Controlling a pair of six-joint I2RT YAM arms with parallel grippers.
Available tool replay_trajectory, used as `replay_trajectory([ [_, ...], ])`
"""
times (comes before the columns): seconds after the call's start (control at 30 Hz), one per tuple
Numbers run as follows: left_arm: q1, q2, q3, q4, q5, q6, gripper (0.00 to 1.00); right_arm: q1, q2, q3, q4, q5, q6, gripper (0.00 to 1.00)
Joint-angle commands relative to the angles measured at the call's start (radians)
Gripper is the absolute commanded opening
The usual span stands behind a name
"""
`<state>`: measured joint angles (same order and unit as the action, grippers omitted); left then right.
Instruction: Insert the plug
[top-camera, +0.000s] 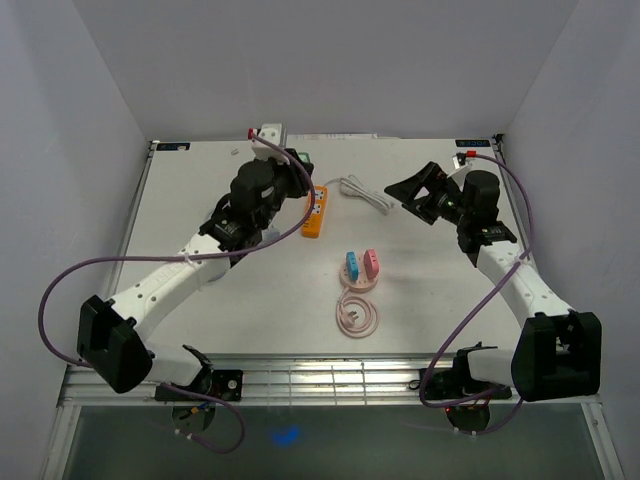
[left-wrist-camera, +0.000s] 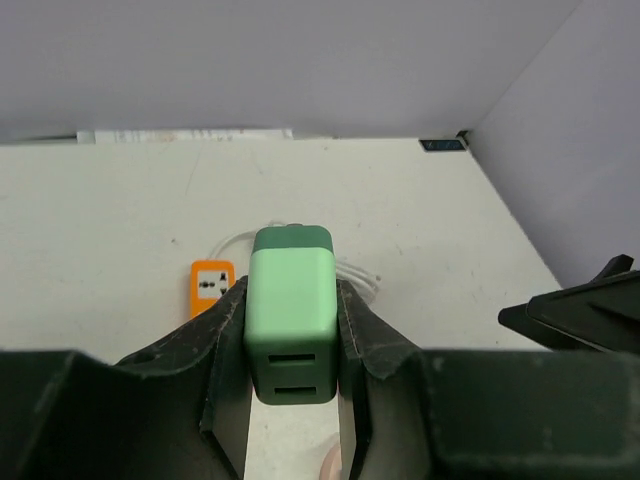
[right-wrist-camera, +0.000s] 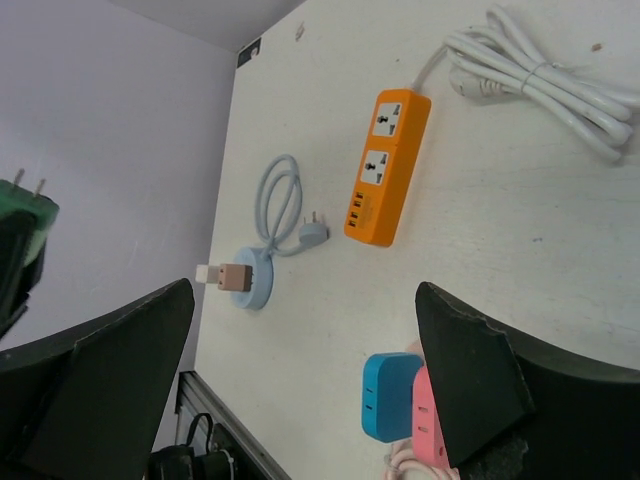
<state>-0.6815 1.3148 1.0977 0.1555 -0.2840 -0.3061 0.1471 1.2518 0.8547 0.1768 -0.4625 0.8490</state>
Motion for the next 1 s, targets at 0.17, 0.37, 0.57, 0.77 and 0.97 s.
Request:
replay_trajectory([
  [0.17, 0.054, 0.294, 0.525, -0.773, 0.149, -0.028, 0.0, -0.012, -0.014, 0.055, -0.105, -0.036, -0.186, 0.97],
  [0.37, 0.083, 0.533, 0.785, -0.944, 0.22, 0.012, 0.0, -0.014, -0.032, 0.034, -0.142, -0.018, -0.24, 0.98],
  [0.57, 0.106, 0.76, 0.994, -1.085, 0.235, 0.051, 0.0, -0.018, -0.06, -0.008, -0.148, -0.008, -0.266, 0.98],
  [0.77, 0.158, 0.908, 1.157, -1.183, 0.344, 0.056, 0.0, -0.02, -0.063, -0.028, -0.154, -0.005, -0.288, 0.98],
  [0.97, 0.201, 0.971, 1.186, -1.197, 0.396, 0.051, 0.0, -0.021, -0.048, -0.043, -0.151, -0.011, -0.295, 0.99],
])
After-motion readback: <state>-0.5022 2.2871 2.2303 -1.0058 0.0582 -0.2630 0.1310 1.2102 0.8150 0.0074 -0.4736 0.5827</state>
